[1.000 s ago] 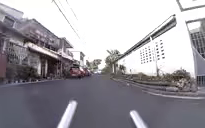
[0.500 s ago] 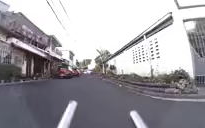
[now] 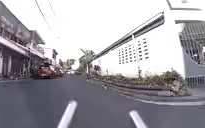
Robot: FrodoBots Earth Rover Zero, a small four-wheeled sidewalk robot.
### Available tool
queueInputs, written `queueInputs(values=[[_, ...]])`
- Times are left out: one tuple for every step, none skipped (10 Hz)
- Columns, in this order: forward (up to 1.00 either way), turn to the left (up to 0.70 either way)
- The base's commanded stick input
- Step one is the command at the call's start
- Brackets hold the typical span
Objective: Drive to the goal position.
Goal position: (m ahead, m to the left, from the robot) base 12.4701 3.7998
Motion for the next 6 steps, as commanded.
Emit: queueInputs(values=[[1.0, 0.0], [1.0, 0.0], [1.0, 0.0], [1.0, 0.0], [1.0, 0.0], [1.0, 0.0]])
